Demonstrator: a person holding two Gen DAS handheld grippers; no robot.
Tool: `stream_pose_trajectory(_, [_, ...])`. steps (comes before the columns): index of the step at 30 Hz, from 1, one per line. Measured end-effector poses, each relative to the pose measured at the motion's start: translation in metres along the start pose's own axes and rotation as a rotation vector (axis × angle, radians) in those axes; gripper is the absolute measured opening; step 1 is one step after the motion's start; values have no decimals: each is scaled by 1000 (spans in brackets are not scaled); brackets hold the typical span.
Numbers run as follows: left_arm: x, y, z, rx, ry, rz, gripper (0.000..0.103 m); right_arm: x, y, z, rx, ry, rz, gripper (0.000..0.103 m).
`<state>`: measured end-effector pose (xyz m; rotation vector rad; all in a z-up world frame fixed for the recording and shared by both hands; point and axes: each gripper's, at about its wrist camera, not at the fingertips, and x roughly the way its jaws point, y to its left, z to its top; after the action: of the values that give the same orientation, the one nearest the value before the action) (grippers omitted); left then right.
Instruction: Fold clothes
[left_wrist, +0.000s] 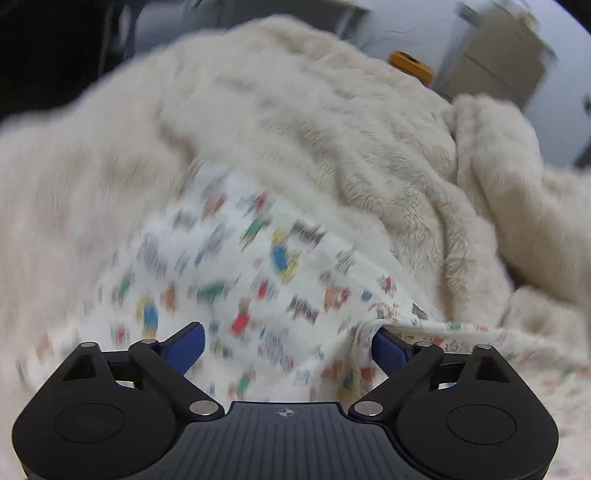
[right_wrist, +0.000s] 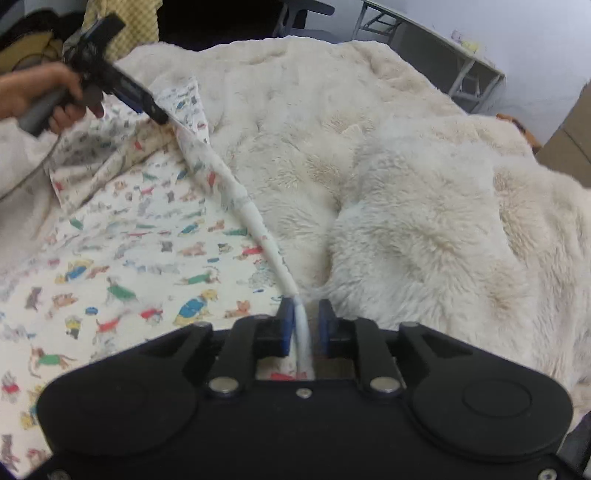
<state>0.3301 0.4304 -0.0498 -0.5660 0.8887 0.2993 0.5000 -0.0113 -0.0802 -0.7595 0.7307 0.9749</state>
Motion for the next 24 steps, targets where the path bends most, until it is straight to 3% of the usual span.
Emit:
stream_pose_trajectory(2, [-24,26,-10,-34,-34,-20,100,-1,-2,-1,14,-15,-7,24])
stream_pose_trajectory(5, [-79,53,-37,75,-162,62,102,-7,-10,-1,59,-70,-37,31])
stream_pose_trajectory(7, [-120,51,-74,325,-257,124,102,-22,-8,-2,83,-137,-59,31])
stream_pose_trajectory(8, [-128,46,-86,408,-275,135,101,-30,-7,-2,93,-172,-70,32])
stream_pose_trajectory(10, [-141,28,-139,708,-283,146,99,-44,-2,-4,104,-225,-76,34])
stream_pose_trajectory(13, [-131,9,-186,856,-283,108,97,-67,10,-11,128,-299,-56,39])
stream_pose_trajectory(15, [-112,3,-195,834,-276,87,92,-77,16,-15,131,-314,-51,40])
stream_pose_trajectory(17, [-86,-7,-199,823,-281,145,73,-91,23,-21,122,-322,-53,41])
stream_pose_trajectory(19, [-69,-13,-199,802,-286,183,38,-104,31,-30,103,-323,-61,43])
stream_pose_trajectory(20, [-66,-14,-196,784,-288,186,26,-110,32,-34,98,-321,-69,43])
stream_pose_trajectory(21, [-67,-12,-182,714,-289,171,3,-113,33,-36,95,-320,-73,43])
stream_pose_trajectory(24, [-88,7,-127,428,-330,55,2,-128,33,-51,97,-322,-102,44])
